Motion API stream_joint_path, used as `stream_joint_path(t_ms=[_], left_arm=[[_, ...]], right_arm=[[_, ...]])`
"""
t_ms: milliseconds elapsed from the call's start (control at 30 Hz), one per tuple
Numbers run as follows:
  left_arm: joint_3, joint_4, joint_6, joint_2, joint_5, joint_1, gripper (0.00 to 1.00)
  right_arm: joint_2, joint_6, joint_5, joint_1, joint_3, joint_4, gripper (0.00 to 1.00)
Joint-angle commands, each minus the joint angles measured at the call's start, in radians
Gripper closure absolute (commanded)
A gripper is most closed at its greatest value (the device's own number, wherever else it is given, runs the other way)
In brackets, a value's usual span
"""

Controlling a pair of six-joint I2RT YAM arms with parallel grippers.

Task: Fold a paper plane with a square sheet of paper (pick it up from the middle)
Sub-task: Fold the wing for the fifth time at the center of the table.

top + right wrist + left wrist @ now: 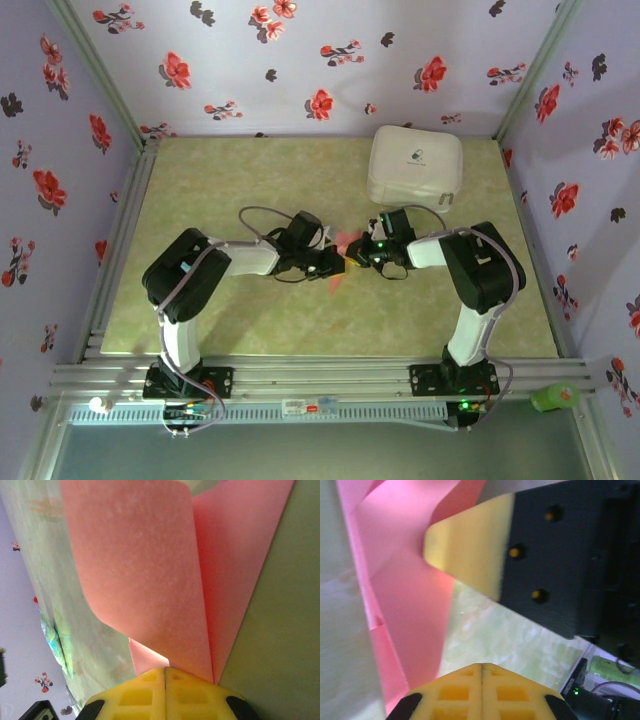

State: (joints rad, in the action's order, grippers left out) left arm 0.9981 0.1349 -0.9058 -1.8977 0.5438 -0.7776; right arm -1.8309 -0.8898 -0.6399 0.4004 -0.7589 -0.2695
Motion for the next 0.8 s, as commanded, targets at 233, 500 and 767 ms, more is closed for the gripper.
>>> stream_joint_path(t_ms=[233, 500, 767], left_arm=[[0.005, -0.103, 0.07, -0.047, -0.074, 0.011, 1.0], [-0.073, -0.118, 0.088, -0.028, -0.094, 0.01, 1.0], [-0.139, -0.11, 0.118, 0.009, -0.082, 0.008, 1.0]], right_arm=[[-0.008, 0.012, 0.08, 0.008, 0.001, 0.065, 0.94], [0.017, 0.012, 0.074, 0.009, -0.01, 0.075, 0.93], [0.142, 0.075, 0.083, 0.005, -0.049, 0.176, 0.88]])
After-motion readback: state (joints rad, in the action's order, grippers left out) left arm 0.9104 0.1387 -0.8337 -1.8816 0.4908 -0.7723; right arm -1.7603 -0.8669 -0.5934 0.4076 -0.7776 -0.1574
